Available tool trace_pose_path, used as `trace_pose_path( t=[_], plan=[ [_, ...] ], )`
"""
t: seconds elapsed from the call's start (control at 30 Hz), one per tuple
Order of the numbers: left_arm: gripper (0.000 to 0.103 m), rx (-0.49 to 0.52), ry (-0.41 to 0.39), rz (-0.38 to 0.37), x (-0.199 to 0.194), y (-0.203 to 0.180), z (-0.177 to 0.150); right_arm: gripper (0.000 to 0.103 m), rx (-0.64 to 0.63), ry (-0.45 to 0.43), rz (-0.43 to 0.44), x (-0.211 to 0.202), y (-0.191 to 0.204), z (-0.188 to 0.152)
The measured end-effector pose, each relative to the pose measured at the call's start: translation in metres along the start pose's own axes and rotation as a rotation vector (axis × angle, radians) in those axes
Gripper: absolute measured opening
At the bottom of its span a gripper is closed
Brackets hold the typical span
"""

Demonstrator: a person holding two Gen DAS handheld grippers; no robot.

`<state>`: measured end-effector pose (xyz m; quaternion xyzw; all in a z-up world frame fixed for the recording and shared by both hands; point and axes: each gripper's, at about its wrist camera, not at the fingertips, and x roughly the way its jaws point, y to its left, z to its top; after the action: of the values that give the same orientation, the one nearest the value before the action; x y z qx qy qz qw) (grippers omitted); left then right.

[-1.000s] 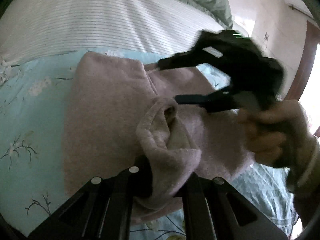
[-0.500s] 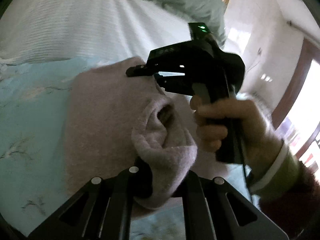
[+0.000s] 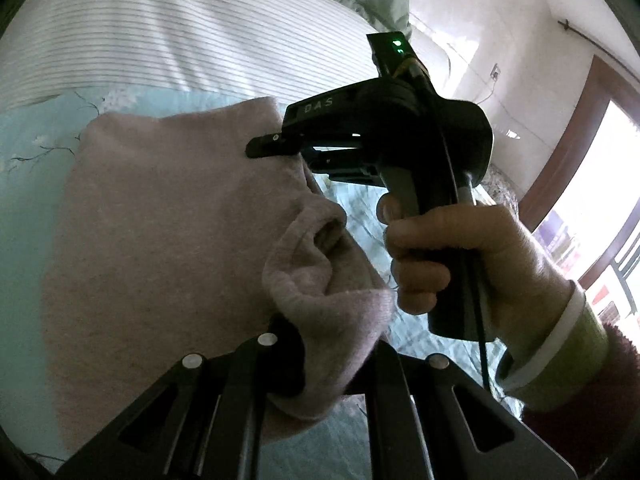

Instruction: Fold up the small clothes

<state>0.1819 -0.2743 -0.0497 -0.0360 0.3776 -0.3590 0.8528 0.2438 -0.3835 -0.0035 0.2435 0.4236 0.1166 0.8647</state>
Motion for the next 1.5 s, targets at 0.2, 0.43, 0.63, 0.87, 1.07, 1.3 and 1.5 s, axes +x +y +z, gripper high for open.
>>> trace_pose_path(
  t=[0.2,0.43,0.63,0.87,1.07,1.3,1.5],
  plan=[
    [0.008,0.029,0.018,-0.004,0.005,-0.004,-0.008,0.016,-0.019,-0.018,-0.035,0.0,0.0,0.0],
    [0.055,-0.044,0.032,-0.029,-0.025,0.022,-0.017,0.042,-0.008,-0.047,-0.097,-0.018,0.002,-0.015],
    [0.08,-0.11,-0.027,0.002,-0.085,0.066,-0.023,0.078,0.01,-0.114,-0.042,-0.057,0.006,-0.037],
    [0.082,-0.331,0.049,-0.097,-0.069,0.155,-0.002,0.078,0.077,-0.034,-0.01,-0.043,-0.011,-0.06],
    [0.081,-0.402,0.137,-0.106,-0.013,0.192,0.01,0.078,0.1,0.012,0.048,-0.022,-0.017,-0.065],
    [0.044,-0.392,0.135,-0.111,0.009,0.197,0.022,0.057,0.106,0.045,0.056,-0.004,-0.018,-0.064],
    [0.037,-0.355,0.053,-0.128,-0.047,0.183,0.019,0.033,0.075,0.03,0.113,-0.019,0.004,-0.069]
  ],
)
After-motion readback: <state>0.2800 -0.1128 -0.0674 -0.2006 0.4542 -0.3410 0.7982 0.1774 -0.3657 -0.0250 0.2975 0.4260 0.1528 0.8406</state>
